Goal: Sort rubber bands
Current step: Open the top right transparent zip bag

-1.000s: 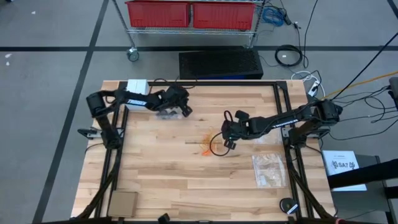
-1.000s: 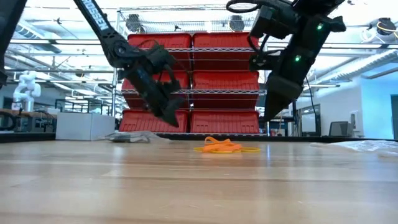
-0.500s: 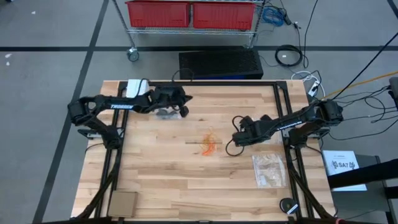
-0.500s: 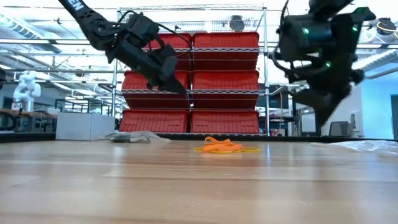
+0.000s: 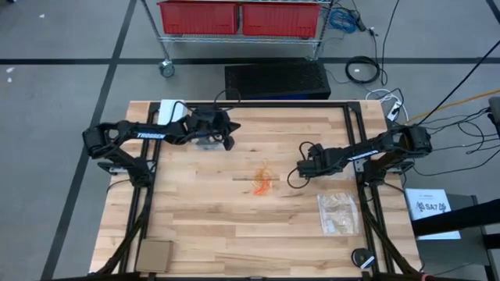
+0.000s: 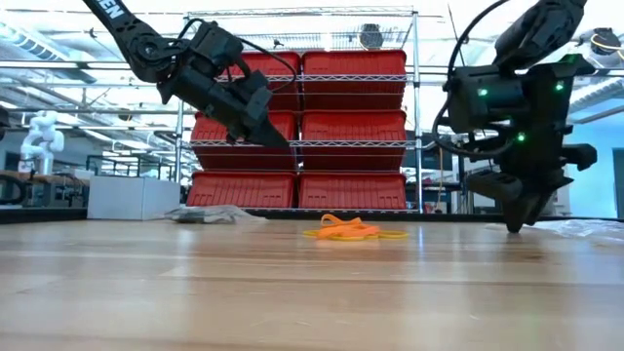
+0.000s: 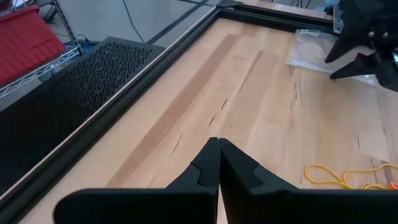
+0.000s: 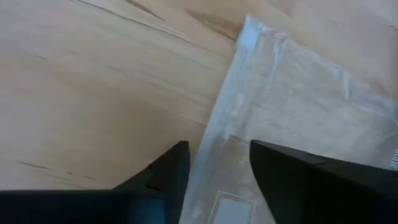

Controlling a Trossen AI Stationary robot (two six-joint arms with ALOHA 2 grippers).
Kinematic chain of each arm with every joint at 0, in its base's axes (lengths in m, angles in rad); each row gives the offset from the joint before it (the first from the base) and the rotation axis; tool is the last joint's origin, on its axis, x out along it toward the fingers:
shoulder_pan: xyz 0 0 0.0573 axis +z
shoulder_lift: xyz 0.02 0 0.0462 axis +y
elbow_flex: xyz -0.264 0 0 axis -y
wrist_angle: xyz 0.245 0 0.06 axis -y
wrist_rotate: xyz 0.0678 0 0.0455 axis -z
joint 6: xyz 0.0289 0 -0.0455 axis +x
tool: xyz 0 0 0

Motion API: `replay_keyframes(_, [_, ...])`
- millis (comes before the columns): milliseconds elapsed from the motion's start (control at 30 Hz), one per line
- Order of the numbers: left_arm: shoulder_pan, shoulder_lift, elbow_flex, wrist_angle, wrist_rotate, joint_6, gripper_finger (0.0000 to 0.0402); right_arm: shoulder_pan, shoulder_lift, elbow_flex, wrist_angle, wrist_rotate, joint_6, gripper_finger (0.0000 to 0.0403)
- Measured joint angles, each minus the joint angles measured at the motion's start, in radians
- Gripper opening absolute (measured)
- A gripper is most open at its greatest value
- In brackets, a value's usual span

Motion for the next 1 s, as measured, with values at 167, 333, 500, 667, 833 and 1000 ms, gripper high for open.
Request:
replay_keyframes(167, [0.000, 0.000, 0.000, 0.002, 0.000, 0.000, 0.0009, 0.008, 0.003, -0.002, 0.028, 0.006, -0.029, 0.0050])
replay_keyframes(333, [0.000, 0.000, 0.000, 0.003, 0.000, 0.003, 0.0010, 0.027, 0.006, 0.017, 0.016, 0.025, -0.058, 0.0011])
replay_keyframes(500, [0.001, 0.000, 0.000, 0.013, 0.001, 0.030, 0.0010, 0.044, 0.006, 0.107, 0.003, 0.033, -0.154, 0.0003])
replay_keyframes(667, [0.002, 0.000, 0.000, 0.022, 0.128, 0.084, 0.0010, 0.072, 0.004, 0.240, 0.001, 0.034, -0.317, 0.0002])
replay_keyframes(833, [0.001, 0.000, 0.000, 0.029, 0.338, 0.105, 0.0011, 0.097, 0.001, 0.383, 0.003, 0.032, -0.488, 0.0001])
replay_keyframes(1000, [-0.018, 0.000, 0.000, 0.064, 0.430, 0.103, 0.0011, 0.116, 0.000, 0.503, 0.001, 0.028, -0.615, 0.0001])
